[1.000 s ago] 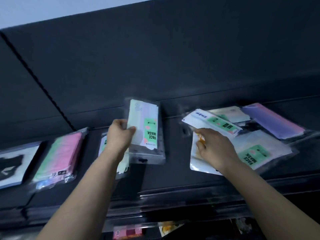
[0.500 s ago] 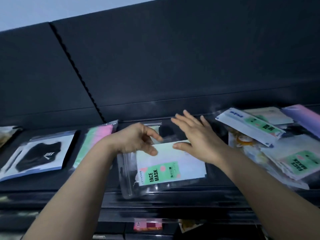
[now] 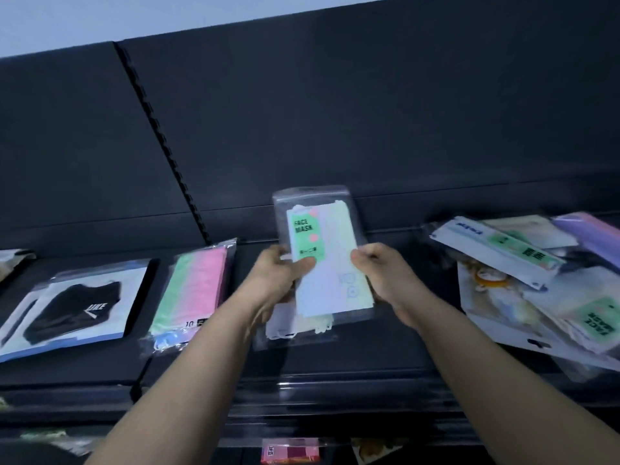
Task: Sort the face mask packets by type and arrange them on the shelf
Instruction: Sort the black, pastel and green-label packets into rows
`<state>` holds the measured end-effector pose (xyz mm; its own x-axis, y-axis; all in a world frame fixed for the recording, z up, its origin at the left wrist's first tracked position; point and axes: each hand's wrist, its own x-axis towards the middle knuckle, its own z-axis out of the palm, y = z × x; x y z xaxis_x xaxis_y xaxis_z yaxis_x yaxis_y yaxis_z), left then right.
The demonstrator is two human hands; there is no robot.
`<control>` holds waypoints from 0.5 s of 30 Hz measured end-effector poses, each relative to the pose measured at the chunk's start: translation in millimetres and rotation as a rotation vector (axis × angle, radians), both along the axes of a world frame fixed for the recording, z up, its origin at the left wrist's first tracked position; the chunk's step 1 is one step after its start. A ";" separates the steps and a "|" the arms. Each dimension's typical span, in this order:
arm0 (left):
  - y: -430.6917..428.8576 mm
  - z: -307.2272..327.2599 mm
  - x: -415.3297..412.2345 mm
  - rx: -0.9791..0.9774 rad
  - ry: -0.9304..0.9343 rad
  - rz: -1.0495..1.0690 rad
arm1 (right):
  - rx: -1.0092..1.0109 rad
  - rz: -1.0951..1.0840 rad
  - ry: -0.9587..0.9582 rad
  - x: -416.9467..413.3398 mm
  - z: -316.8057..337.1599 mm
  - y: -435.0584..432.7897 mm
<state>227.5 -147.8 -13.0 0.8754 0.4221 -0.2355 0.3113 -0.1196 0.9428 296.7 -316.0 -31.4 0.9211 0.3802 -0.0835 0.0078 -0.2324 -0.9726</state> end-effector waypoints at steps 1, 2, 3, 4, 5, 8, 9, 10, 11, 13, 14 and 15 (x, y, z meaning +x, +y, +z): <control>8.7 -6.5 3.4 0.000 -0.028 0.079 | -0.030 0.045 0.007 -0.7 -0.7 0.9; 18.0 -13.1 6.4 0.029 -0.040 0.138 | -0.104 0.050 -0.028 2.0 -1.4 -5.6; 26.5 -19.7 9.2 0.099 -0.041 0.163 | -0.234 0.011 -0.136 8.7 -1.7 -16.7; 31.4 -23.0 10.3 0.212 -0.003 0.152 | -0.403 -0.065 -0.270 16.7 -1.0 -32.1; 33.5 -25.4 10.9 0.361 0.075 0.117 | -0.558 -0.159 -0.387 25.9 0.1 -50.0; 19.2 -22.7 14.2 0.824 0.303 0.087 | -0.904 -0.325 -0.464 58.0 3.9 -105.7; 9.5 -19.4 18.3 0.935 0.293 0.080 | -1.027 -0.317 -0.440 68.2 3.4 -121.5; -2.5 -15.2 24.7 0.982 0.251 0.051 | -1.120 -0.292 -0.391 75.0 2.7 -135.0; -15.8 -10.7 31.4 0.973 0.205 0.013 | -1.162 -0.259 -0.328 77.6 2.5 -143.3; -45.6 -11.0 49.3 0.912 0.167 -0.122 | -1.172 -0.183 -0.275 77.9 -2.1 -153.8; -65.0 -11.6 57.2 0.844 0.170 -0.191 | -1.150 -0.139 -0.302 77.0 -5.8 -155.7; -83.8 -15.5 65.8 0.758 0.168 -0.257 | -1.076 -0.109 -0.340 75.6 -8.0 -156.4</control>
